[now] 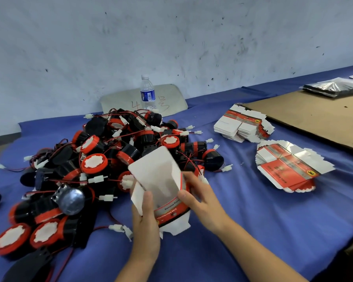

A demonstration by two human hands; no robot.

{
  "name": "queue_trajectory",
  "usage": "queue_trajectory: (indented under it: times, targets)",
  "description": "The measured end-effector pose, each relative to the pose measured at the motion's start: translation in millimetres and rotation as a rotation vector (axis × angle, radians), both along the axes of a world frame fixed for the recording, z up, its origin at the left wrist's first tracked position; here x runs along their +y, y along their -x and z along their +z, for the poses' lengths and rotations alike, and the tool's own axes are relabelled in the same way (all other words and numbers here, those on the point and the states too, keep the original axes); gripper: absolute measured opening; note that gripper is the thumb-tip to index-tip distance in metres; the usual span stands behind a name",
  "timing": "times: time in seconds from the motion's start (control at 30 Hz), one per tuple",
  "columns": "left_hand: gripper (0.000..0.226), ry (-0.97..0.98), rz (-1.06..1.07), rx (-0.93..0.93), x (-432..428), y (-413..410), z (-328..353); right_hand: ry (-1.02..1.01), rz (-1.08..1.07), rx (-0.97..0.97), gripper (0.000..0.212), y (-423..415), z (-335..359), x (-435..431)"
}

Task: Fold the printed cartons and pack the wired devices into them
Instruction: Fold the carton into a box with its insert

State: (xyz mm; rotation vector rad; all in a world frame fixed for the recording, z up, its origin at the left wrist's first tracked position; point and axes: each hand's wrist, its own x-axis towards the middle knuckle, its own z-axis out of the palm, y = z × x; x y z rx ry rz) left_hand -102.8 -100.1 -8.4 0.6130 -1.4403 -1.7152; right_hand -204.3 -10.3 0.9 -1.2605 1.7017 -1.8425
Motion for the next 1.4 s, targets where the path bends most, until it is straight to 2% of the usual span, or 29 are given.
queue_trajectory:
  times: [0.07, 0.1, 0.17, 0.23, 0.27, 0.33, 0.43, 0.53, 0.63, 0.73, 0.8, 0.9, 1.0, 1.1, 1.17, 1.27, 1.4]
  targets:
    - [0.067, 0.125, 0.041, 0.025, -0.9, 1.7, 3.7, -0.051, 0.181, -0.114, 0.066, -8.2, 4.1, -0.3]
    - [0.069, 0.175, 0.066, 0.016, -2.4, 2.1, 4.2, -0.077, 0.264, -0.155, 0.068, -12.1, 6.0, 0.2]
    - [0.071, 0.243, 0.115, -0.012, -5.3, 3.3, 5.9, -0.169, 0.382, -0.184, 0.056, -18.9, 8.2, 1.2]
    - [0.079, 0.295, 0.129, -0.014, -8.4, 3.8, 5.9, -0.244, 0.387, -0.230, 0.046, -21.8, 9.0, 1.2]
    - [0.085, 0.324, 0.122, -0.013, -9.8, 4.6, 5.3, -0.258, 0.361, -0.292, 0.044, -20.8, 10.3, 1.8]
    - [0.093, 0.393, 0.108, -0.022, -13.0, 6.6, 2.5, -0.219, 0.343, -0.538, 0.041, -15.4, 10.1, 2.1]
    - [0.081, 0.404, 0.094, -0.057, -14.4, 6.6, 3.1, 0.034, 0.329, -0.877, 0.036, -3.3, 10.9, -0.2]
    - [0.051, 0.344, 0.053, 0.040, -17.6, 6.1, 1.3, 0.157, 0.327, -1.000, 0.047, 8.1, 11.8, -1.9]
    - [0.038, 0.373, 0.024, 0.084, -21.9, 4.4, 0.7, 0.212, 0.267, -1.014, 0.064, 13.8, 12.2, -2.1]
    - [0.046, 0.277, -0.070, 0.125, -25.8, 5.3, -1.1, 0.188, 0.182, -0.945, 0.057, 13.0, 12.9, -0.4]
    - [0.058, 0.298, -0.110, 0.078, -28.9, 5.4, -4.4, 0.144, 0.126, -0.910, 0.047, 11.9, 12.8, 0.8]
    - [0.083, 0.626, -0.017, -0.085, -32.5, 5.8, -6.7, 0.081, 0.081, -0.913, 0.033, 13.9, 9.3, 1.6]
    - [0.091, 0.948, -0.016, -0.106, -31.2, 5.0, -6.8, 0.080, 0.055, -0.928, 0.030, 14.6, 7.1, 0.0]
    - [0.097, 1.111, -0.040, -0.098, -26.0, 4.9, -7.2, 0.097, 0.035, -0.905, 0.028, 14.8, 7.4, -0.6]
    - [0.093, 1.171, -0.014, -0.060, -24.0, 5.4, -4.9, 0.068, 0.021, -0.857, 0.027, 15.1, 8.0, -0.2]
    - [0.088, 1.166, -0.025, -0.015, -23.1, 4.7, -0.3, -0.056, -0.067, -0.680, 0.027, 13.5, 8.4, 0.3]
    - [0.072, 0.874, -0.097, 0.015, -23.8, 1.4, -1.5, -0.082, -0.159, -0.574, 0.022, 9.9, 9.8, -1.8]
